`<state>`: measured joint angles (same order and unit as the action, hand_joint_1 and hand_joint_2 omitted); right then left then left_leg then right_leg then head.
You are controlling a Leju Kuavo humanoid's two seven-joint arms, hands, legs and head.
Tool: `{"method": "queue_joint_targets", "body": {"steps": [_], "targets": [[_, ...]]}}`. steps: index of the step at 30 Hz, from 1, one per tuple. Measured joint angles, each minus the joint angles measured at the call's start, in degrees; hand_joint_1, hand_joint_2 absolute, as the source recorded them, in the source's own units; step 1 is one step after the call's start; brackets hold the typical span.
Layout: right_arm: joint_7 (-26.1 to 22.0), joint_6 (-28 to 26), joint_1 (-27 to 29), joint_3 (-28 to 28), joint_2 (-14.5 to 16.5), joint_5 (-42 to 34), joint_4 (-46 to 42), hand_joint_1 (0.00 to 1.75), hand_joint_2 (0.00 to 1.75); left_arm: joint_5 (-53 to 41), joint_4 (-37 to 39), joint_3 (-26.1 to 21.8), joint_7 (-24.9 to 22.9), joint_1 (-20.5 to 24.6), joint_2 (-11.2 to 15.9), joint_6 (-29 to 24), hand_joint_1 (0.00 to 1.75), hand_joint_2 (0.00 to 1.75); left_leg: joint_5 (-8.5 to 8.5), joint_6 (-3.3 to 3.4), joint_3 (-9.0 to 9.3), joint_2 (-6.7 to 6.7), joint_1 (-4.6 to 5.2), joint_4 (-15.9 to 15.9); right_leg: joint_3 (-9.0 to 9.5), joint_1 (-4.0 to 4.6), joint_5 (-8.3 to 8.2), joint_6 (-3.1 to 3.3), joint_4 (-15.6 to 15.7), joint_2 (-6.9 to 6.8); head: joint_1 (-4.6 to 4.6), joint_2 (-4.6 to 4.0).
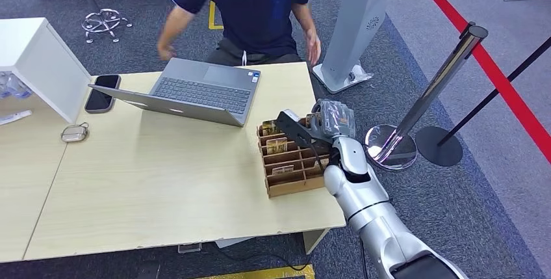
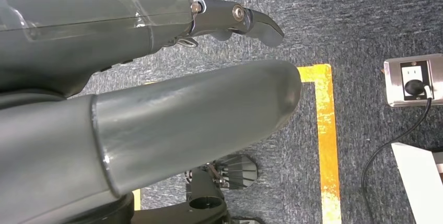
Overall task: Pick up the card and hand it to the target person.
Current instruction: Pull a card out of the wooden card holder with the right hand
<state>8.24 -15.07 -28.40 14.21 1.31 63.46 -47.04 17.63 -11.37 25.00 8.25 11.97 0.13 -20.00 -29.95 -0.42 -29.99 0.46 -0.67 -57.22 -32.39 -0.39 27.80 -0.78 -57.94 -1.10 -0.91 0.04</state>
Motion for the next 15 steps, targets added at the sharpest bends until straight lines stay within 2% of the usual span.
{"method": "queue_joint_targets", "body": {"steps": [15], "targets": [[-0.82, -1.02, 0.00, 0.02, 0.02, -0.75, 0.36, 1.43, 1.75, 0.02, 0.00, 0.00, 0.01, 0.00, 0.00, 0.00, 0.00, 0.00, 0.00, 0.00, 0.04, 0.01, 0.00, 0.00, 0.05, 0.00, 0.00, 0.00, 0.00, 0.00, -0.01, 0.00]]}}
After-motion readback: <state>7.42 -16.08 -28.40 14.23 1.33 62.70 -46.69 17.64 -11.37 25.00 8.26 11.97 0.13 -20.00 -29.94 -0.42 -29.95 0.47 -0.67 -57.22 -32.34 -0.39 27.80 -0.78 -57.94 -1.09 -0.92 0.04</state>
